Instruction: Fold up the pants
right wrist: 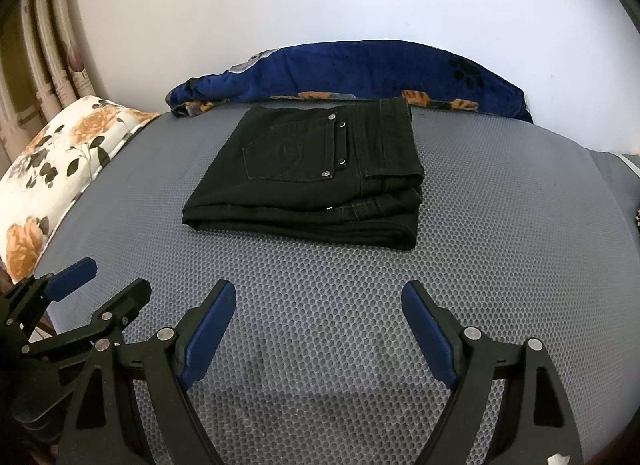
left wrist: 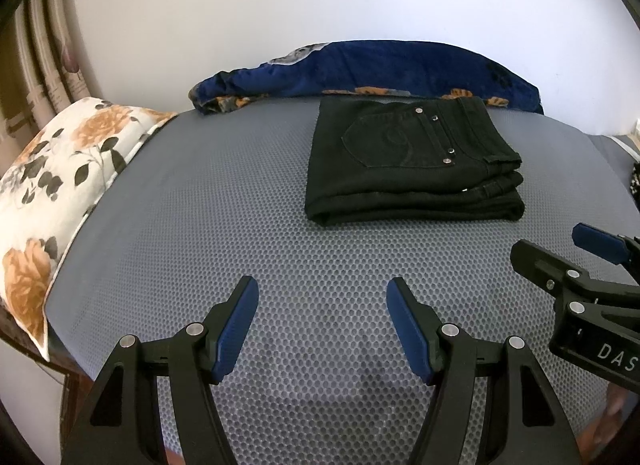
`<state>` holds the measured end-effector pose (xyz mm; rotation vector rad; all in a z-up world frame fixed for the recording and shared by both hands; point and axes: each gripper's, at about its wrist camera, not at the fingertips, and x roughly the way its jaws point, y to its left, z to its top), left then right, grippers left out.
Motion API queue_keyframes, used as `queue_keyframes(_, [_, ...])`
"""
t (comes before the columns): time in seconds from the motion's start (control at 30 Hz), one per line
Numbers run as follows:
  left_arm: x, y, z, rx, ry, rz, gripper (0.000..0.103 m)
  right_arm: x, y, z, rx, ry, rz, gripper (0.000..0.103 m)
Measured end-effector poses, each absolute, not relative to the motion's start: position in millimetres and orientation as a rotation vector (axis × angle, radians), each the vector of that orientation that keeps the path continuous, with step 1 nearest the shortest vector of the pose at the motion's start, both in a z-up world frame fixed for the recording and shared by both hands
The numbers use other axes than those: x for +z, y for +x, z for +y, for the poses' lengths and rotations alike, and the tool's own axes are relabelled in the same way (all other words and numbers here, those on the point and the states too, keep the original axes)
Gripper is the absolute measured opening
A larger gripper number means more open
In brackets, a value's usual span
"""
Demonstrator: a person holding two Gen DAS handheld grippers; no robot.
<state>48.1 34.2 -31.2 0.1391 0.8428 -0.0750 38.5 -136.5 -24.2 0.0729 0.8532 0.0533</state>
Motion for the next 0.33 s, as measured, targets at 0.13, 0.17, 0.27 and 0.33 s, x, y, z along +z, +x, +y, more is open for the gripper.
queue_keyframes(0.13, [-31.5,46.9,34.0,-0.077,0.138,0.843,0.067,-25.1,38.7,-138.4,0.053,0.078,0.861,0.083])
queue_keyframes(0.17, [-31.7,46.8,34.0,-0.08,0.137,0.844,0.067,-24.9,38.8,-138.5,0.053,0.079,0.858,0.083])
queue_keyframes(0.27, [-31.8,47.3,34.3,-0.085,0.134,0.846,0.067,-25.1,39.2,-138.2,0.053,0.075,0.857,0.083])
queue_keyframes(0.33, [-31.7,46.9,34.5,-0.083,0.135,0.845,0.067,-24.9,39.1,-138.4,0.052,0.078,0.857,0.083])
